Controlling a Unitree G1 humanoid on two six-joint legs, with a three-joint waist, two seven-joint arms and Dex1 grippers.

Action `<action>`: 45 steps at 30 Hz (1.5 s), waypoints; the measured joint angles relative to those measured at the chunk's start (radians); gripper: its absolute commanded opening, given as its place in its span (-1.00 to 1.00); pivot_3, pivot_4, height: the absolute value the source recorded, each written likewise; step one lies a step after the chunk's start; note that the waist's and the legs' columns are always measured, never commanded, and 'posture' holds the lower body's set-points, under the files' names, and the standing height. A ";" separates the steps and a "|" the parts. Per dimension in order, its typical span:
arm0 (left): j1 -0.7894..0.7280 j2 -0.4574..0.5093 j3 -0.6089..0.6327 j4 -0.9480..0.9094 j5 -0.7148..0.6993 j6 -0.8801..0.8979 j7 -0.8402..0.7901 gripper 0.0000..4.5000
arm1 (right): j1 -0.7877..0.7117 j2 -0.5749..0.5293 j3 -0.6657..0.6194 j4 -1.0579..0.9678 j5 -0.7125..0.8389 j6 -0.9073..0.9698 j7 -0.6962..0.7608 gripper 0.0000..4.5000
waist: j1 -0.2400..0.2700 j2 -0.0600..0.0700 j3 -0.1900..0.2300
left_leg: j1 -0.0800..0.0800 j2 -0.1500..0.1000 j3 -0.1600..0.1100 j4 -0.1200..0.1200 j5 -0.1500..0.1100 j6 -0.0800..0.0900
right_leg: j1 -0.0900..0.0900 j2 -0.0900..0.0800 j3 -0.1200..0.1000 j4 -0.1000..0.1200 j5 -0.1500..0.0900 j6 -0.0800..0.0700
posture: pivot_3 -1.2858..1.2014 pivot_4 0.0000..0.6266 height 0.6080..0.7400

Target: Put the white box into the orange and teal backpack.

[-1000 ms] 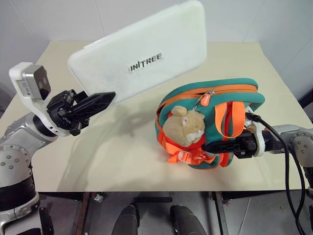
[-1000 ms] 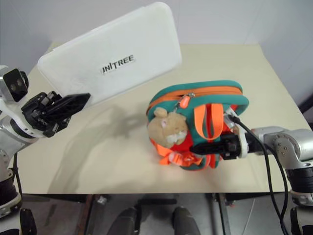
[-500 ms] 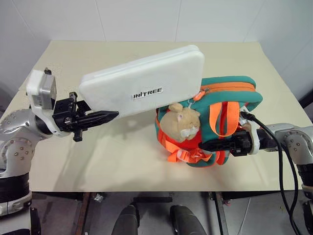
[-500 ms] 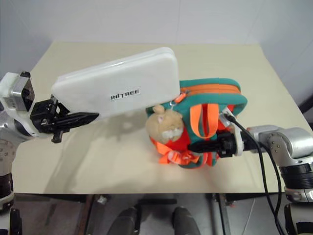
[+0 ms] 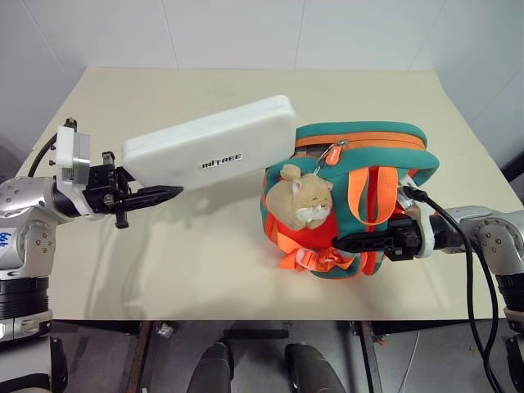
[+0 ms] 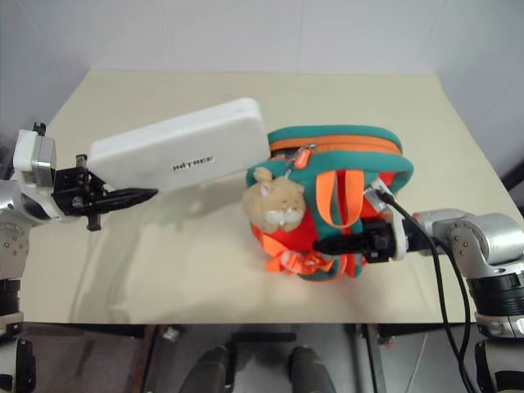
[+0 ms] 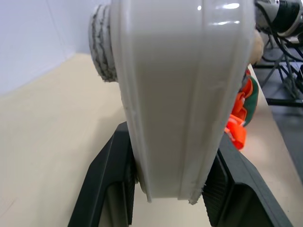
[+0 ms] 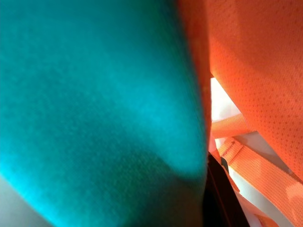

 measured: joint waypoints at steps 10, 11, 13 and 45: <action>-0.110 0.003 -0.142 0.120 0.147 -0.121 -0.112 -0.33 | 0.003 0.001 -0.003 0.000 -0.004 0.000 0.002 -0.98 | 0.002 0.000 0.000 | 0.000 0.000 0.000 0.001 0.000 0.000 | 0.000 0.000 0.000 0.002 0.000 0.000 | 0.03 -0.52 1.00; -0.121 0.002 -0.158 0.125 0.161 -0.126 -0.119 -0.33 | 0.003 0.002 -0.003 -0.003 -0.003 0.000 0.003 -0.98 | 0.001 0.000 0.000 | 0.000 0.000 0.000 0.001 0.000 0.000 | 0.000 0.000 0.000 0.002 0.000 0.000 | 0.03 -0.52 1.00; -0.158 -0.008 -0.193 0.155 0.183 -0.130 -0.143 -0.33 | 0.004 0.002 -0.004 -0.006 -0.003 0.001 0.004 -0.98 | 0.001 0.000 0.000 | 0.000 0.000 0.000 0.001 0.000 0.000 | -0.001 0.000 0.000 0.003 0.000 0.000 | 0.03 -0.52 1.00; -0.619 -0.329 -0.524 0.158 0.462 0.227 -0.024 -0.33 | 0.074 0.067 -0.068 -0.060 0.037 0.003 -0.057 -0.98 | 0.001 -0.001 0.001 | -0.002 -0.002 -0.003 0.015 0.000 0.000 | 0.000 0.002 0.000 0.016 -0.002 0.003 | 0.03 -0.52 1.00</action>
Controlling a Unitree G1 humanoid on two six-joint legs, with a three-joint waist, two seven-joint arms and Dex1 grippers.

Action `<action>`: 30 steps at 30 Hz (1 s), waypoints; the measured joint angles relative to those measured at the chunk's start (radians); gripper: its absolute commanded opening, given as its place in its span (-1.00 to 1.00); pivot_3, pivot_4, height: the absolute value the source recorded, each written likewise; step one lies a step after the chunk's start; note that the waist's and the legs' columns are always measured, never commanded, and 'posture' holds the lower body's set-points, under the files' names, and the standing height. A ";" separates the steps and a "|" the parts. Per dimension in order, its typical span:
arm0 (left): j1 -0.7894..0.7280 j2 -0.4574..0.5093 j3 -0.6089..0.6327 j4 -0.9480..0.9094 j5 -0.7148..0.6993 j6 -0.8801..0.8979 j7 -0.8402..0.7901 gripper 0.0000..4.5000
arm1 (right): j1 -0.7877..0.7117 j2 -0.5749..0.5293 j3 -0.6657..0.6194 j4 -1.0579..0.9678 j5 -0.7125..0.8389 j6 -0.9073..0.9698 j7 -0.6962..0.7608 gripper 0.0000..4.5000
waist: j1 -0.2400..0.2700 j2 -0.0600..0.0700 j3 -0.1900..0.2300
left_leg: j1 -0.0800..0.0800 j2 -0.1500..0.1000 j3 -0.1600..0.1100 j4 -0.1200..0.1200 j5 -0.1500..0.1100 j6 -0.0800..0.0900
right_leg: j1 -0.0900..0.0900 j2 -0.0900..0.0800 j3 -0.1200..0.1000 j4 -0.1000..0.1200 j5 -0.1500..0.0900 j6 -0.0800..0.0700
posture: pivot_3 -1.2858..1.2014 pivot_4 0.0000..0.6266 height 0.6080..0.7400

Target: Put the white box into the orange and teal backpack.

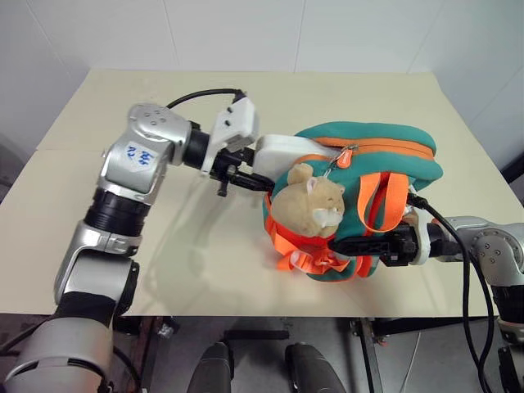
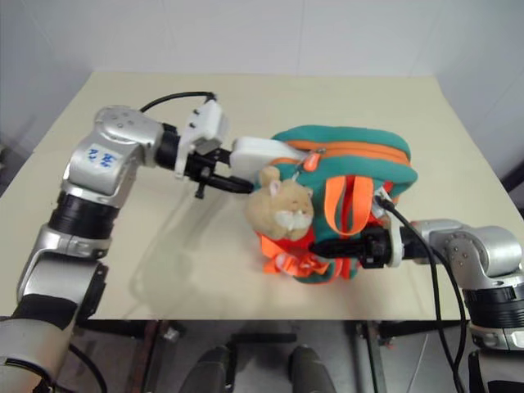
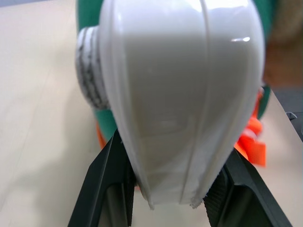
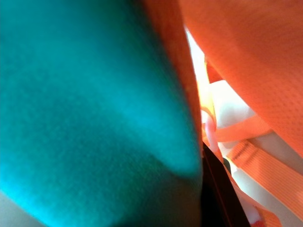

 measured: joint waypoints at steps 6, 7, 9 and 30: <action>-0.011 -0.085 -0.041 0.060 0.071 -0.023 0.013 -0.33 | 0.003 0.006 0.001 -0.022 0.001 0.000 -0.006 -0.98 | 0.000 0.000 0.000 | 0.000 0.000 0.000 0.000 0.000 0.000 | 0.000 0.000 0.000 0.000 0.000 0.000 | 0.03 -0.52 1.00; -0.007 -0.097 -0.042 0.073 0.074 -0.028 0.015 -0.33 | 0.004 0.007 0.001 -0.026 0.001 0.000 -0.008 -0.98 | 0.000 0.000 0.000 | 0.000 0.000 0.000 0.000 0.000 0.000 | 0.000 0.000 0.000 0.000 0.000 0.000 | 0.03 -0.52 1.00; 0.005 -0.122 -0.041 0.090 0.082 -0.048 0.027 -0.33 | 0.007 0.008 0.000 -0.027 0.003 0.000 -0.010 -0.98 | 0.000 0.000 0.000 | 0.000 0.000 0.000 0.000 0.000 0.000 | 0.000 0.000 0.000 0.000 0.000 0.000 | 0.03 -0.52 1.00; 0.165 0.011 0.123 0.011 -0.065 -0.216 -0.059 0.99 | 0.003 0.033 0.003 -0.033 0.012 -0.005 -0.036 -0.98 | -0.030 0.000 0.000 | 0.002 0.002 0.000 -0.001 0.000 0.000 | 0.000 0.001 0.001 0.002 0.000 -0.001 | 0.03 -0.52 1.00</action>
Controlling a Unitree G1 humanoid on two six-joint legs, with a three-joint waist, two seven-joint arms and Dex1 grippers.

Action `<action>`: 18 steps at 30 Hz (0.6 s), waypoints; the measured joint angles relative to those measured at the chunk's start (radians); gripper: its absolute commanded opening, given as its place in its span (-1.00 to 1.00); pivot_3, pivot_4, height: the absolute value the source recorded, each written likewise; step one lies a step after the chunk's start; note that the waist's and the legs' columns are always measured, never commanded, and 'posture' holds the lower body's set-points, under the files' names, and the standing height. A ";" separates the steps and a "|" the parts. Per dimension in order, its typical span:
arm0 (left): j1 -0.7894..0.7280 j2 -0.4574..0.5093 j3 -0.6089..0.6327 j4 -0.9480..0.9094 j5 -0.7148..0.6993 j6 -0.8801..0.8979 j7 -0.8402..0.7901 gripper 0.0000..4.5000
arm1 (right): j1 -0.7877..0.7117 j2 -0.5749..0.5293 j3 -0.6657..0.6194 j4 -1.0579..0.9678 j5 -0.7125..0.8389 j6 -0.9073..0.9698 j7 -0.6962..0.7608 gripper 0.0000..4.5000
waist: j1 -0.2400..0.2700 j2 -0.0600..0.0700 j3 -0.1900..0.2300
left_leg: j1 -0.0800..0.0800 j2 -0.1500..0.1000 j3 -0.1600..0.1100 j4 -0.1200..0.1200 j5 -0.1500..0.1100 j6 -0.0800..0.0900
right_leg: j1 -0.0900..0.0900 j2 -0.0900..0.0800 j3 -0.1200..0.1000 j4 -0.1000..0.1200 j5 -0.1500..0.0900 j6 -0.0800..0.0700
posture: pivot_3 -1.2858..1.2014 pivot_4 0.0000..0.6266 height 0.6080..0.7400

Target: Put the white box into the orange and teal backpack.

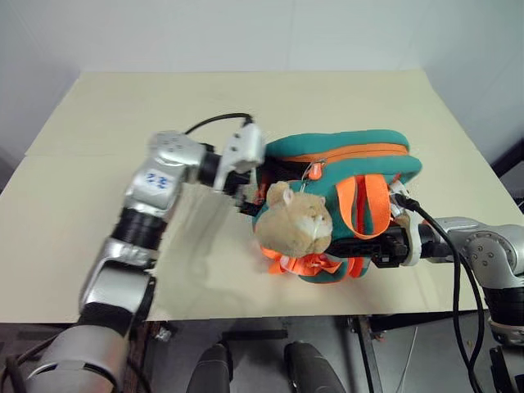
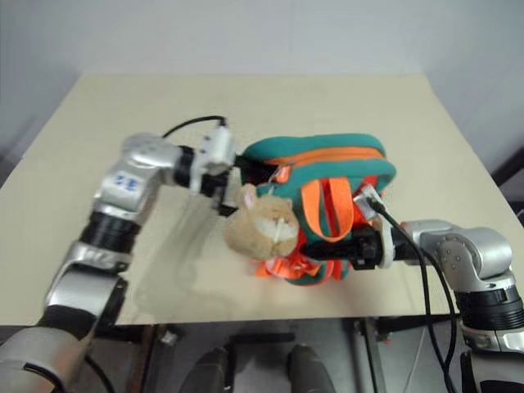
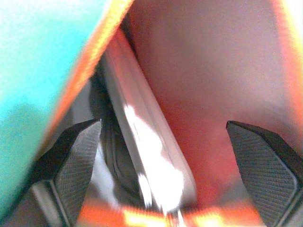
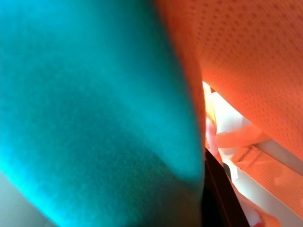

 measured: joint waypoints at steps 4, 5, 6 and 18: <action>0.080 0.095 0.102 -0.073 -0.074 0.021 -0.020 0.99 | -0.002 0.008 0.005 0.009 -0.005 -0.006 0.000 -0.98 | 0.008 0.000 0.000 | 0.000 -0.001 -0.001 0.001 0.000 0.000 | 0.001 -0.002 -0.001 0.000 0.000 0.000 | 0.03 -0.52 1.00; 0.092 0.101 0.112 -0.096 -0.094 0.033 -0.023 0.99 | -0.004 0.011 0.007 0.010 -0.006 -0.010 0.000 -0.98 | 0.013 0.000 0.000 | -0.001 -0.002 -0.001 0.002 0.000 0.000 | 0.001 -0.003 -0.001 0.000 0.000 0.000 | 0.03 -0.52 1.00; 0.109 0.105 0.129 -0.128 -0.126 0.054 -0.027 0.99 | -0.007 0.013 0.013 0.011 -0.007 -0.014 0.001 -0.98 | 0.019 0.000 0.000 | -0.001 -0.002 -0.001 0.002 0.000 0.000 | 0.002 -0.003 -0.001 -0.001 0.000 0.000 | 0.03 -0.52 1.00; 0.193 0.046 0.136 -0.472 -0.339 0.262 0.117 0.99 | -0.039 0.020 0.042 0.047 -0.033 -0.022 0.027 -0.98 | 0.024 0.000 0.000 | 0.000 -0.001 -0.001 0.002 0.000 0.000 | 0.002 -0.001 -0.001 0.000 0.000 0.000 | 0.03 -0.52 1.00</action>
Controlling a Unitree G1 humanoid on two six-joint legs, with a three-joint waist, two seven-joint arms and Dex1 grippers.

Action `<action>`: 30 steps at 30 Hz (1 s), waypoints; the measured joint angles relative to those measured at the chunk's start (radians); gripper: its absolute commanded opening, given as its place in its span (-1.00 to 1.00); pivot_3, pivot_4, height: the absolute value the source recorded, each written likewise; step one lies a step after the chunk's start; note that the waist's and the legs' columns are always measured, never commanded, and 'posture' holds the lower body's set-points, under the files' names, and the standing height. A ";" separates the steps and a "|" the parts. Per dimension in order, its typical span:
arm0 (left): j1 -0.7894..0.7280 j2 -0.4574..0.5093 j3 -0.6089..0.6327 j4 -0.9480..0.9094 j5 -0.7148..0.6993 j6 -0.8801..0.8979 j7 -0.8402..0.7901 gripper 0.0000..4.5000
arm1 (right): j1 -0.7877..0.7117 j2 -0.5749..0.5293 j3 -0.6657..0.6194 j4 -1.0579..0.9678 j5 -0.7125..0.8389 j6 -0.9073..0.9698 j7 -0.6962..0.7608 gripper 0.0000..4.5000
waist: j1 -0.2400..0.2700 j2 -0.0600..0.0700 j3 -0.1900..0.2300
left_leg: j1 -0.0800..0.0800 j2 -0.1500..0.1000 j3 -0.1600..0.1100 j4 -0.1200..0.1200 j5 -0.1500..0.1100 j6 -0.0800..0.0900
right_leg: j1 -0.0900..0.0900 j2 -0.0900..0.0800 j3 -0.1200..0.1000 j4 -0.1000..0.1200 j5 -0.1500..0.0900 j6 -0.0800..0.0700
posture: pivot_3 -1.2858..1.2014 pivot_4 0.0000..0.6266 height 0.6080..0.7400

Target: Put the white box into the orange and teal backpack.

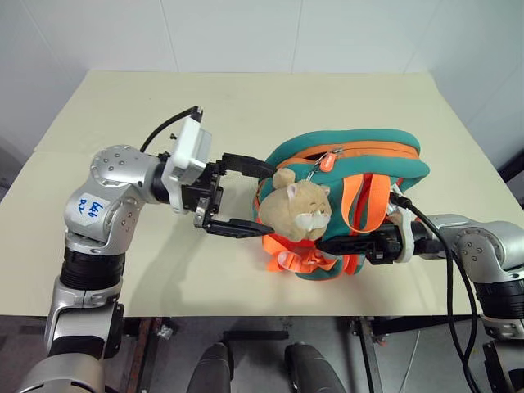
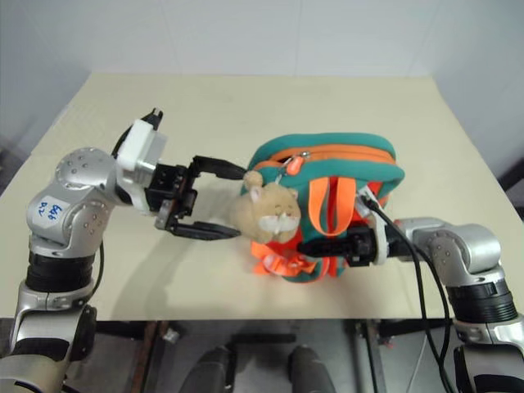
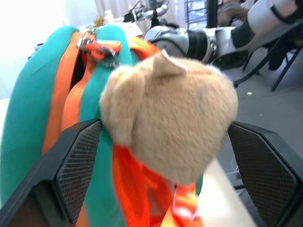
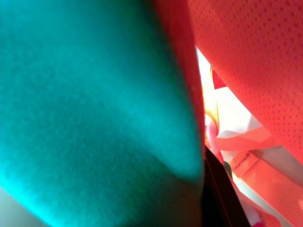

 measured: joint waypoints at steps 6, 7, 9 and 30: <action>0.003 -0.037 -0.059 -0.021 0.030 -0.007 0.080 0.99 | -0.001 0.001 0.000 0.002 -0.004 0.000 0.000 -0.98 | 0.004 0.000 0.000 | 0.000 0.000 0.000 0.000 0.000 0.000 | 0.000 0.000 0.000 -0.001 0.000 0.000 | 0.03 -0.52 1.00; 0.002 -0.051 -0.076 -0.015 0.054 -0.024 0.100 0.92 | -0.001 0.003 0.000 0.002 -0.005 0.000 -0.001 -0.98 | 0.005 0.000 0.000 | 0.000 0.000 0.000 0.000 0.000 0.000 | 0.000 0.000 0.000 -0.001 0.000 0.000 | 0.03 -0.52 1.00; 0.000 -0.059 -0.099 -0.015 0.086 -0.044 0.124 0.75 | 0.000 0.004 0.000 0.002 -0.006 0.001 -0.002 -0.98 | 0.006 0.000 0.000 | 0.000 -0.001 0.000 0.001 0.000 0.000 | 0.001 0.000 0.000 -0.001 0.000 0.000 | 0.03 -0.52 1.00; -0.091 0.097 -0.015 0.121 0.008 -0.042 -0.010 -0.86 | 0.002 0.012 -0.001 0.000 -0.006 -0.014 -0.013 -0.98 | 0.000 0.000 0.000 | 0.000 0.000 0.001 -0.001 0.000 0.000 | 0.000 0.000 0.000 -0.002 0.000 0.000 | 0.03 -0.52 1.00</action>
